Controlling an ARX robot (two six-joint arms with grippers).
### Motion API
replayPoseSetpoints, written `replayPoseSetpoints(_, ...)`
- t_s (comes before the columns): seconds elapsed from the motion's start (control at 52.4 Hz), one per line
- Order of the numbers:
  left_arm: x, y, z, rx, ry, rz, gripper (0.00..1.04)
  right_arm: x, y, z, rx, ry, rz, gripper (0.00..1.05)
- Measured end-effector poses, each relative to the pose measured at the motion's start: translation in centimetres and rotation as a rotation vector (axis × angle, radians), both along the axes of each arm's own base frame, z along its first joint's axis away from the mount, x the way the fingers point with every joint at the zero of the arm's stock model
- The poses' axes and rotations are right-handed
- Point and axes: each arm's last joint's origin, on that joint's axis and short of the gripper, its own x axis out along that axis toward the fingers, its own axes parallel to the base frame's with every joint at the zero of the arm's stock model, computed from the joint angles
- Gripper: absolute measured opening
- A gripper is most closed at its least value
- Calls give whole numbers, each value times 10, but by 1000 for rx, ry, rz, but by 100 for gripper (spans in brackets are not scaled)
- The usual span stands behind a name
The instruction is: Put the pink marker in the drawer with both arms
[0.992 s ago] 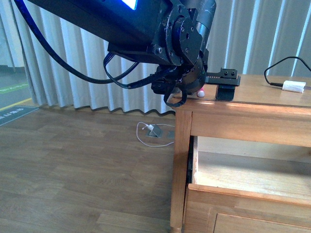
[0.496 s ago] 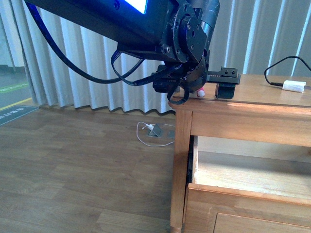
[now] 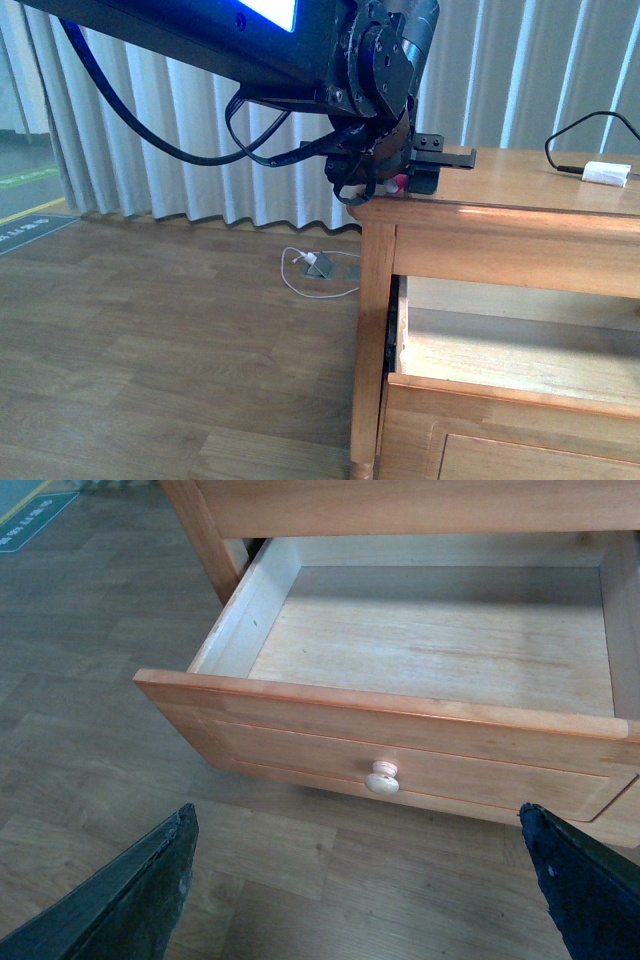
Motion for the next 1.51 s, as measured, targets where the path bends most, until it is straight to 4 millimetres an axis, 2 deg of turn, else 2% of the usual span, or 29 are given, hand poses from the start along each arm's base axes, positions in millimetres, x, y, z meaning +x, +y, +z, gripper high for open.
replayPoseSetpoints(0.134,1,2,0,-5,-1,-4,16,0,0,0,0,0,0,96)
replayPoseSetpoints(0.267,1,4,-1,-16,-22,-46,15,0,0,0,0,0,0,96)
replayPoseSetpoints(0.439,-11,9,-4,-62,-83,-201,15,0,0,0,0,0,0,96)
replayPoseSetpoints(0.572,-36,14,0,-99,-153,-390,15,0,0,0,0,0,0,96)
replayPoseSetpoints(0.725,-74,26,20,-110,-228,-619,15,0,0,0,0,0,0,96)
replayPoseSetpoints(0.839,-97,33,25,-101,-242,-749,15,0,0,0,0,0,0,96)
replayPoseSetpoints(1.011,-109,32,0,-43,-189,-826,15,0,0,0,0,0,0,96)
replayPoseSetpoints(1.507,-104,-7,-90,87,-52,-810,15,0,0,0,0,0,0,96)
